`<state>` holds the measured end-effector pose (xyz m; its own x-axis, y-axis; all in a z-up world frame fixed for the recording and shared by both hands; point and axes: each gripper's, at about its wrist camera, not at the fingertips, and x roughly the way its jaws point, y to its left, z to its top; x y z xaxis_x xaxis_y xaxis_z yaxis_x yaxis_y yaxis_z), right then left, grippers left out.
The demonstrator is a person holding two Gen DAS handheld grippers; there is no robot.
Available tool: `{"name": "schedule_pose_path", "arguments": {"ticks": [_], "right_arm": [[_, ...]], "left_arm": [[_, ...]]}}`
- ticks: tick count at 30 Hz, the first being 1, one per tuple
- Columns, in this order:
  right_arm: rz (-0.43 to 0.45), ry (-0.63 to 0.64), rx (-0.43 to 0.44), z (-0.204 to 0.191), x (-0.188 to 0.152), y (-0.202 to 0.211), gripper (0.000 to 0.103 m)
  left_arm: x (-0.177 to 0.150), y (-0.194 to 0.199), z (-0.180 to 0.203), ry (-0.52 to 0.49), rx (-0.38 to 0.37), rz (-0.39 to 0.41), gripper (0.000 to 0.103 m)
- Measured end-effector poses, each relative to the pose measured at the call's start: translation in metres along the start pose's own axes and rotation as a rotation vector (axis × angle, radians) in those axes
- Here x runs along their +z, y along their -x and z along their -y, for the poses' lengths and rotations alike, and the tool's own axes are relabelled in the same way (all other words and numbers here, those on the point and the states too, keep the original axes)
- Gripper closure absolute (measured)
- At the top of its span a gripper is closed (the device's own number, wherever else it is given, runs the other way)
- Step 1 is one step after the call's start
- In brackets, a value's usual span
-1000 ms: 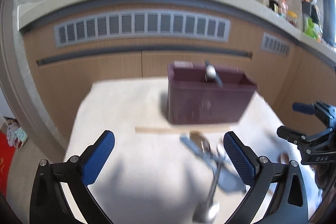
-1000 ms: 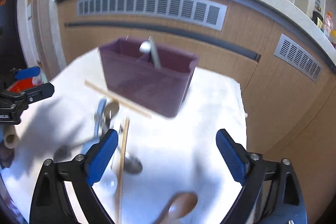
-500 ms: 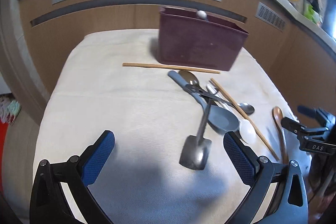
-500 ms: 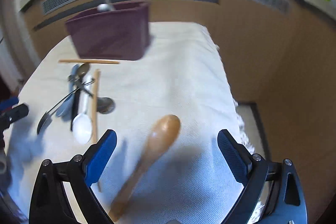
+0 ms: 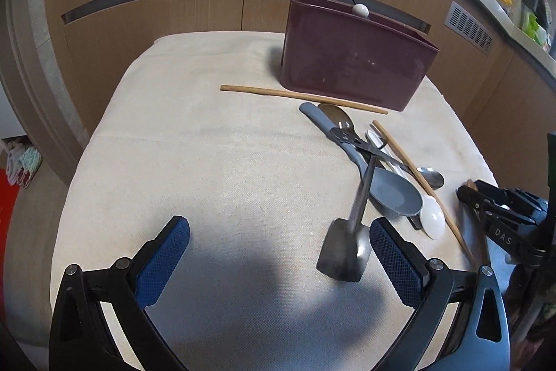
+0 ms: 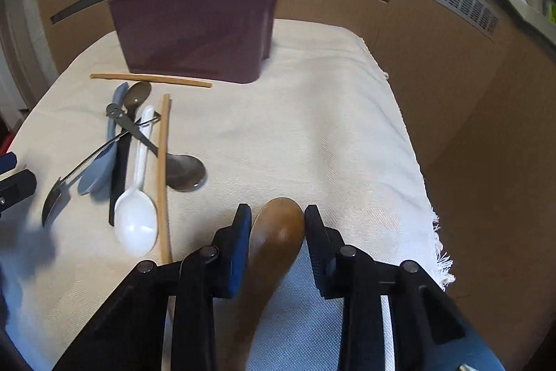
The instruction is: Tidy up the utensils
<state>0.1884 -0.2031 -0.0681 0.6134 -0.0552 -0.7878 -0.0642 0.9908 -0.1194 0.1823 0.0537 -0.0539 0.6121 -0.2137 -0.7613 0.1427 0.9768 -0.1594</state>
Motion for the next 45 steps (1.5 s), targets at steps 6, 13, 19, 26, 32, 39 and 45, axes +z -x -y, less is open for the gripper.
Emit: {"name": "schedule_pose_path", "arguments": {"ticks": [6,13,19,26,32,39,45], "right_arm": [[0.055,0.008,0.061,-0.004,0.000,0.016,0.074],[0.122,0.007,0.048,0.005,-0.005,0.028,0.073],[0.136,-0.035,0.096,0.016,-0.014,0.025,0.073],[0.159,-0.060,0.142,0.021,-0.019,0.027,0.073],[0.163,-0.067,0.166,0.022,-0.019,0.027,0.073],[0.160,-0.070,0.164,0.022,-0.019,0.027,0.073],[0.159,-0.081,0.164,0.023,-0.019,0.026,0.073]], "left_arm": [[0.000,0.000,0.010,-0.023,-0.017,-0.018,0.000],[0.006,0.005,0.028,-0.051,-0.080,-0.005,0.000],[0.009,-0.005,0.047,-0.090,-0.137,-0.057,0.020],[-0.001,-0.006,0.052,-0.171,-0.093,-0.126,0.040],[-0.017,-0.001,0.039,-0.144,-0.043,-0.139,0.040],[-0.013,-0.013,0.044,-0.155,-0.001,-0.106,0.051],[-0.013,-0.006,0.039,-0.162,0.013,-0.089,0.077]]}}
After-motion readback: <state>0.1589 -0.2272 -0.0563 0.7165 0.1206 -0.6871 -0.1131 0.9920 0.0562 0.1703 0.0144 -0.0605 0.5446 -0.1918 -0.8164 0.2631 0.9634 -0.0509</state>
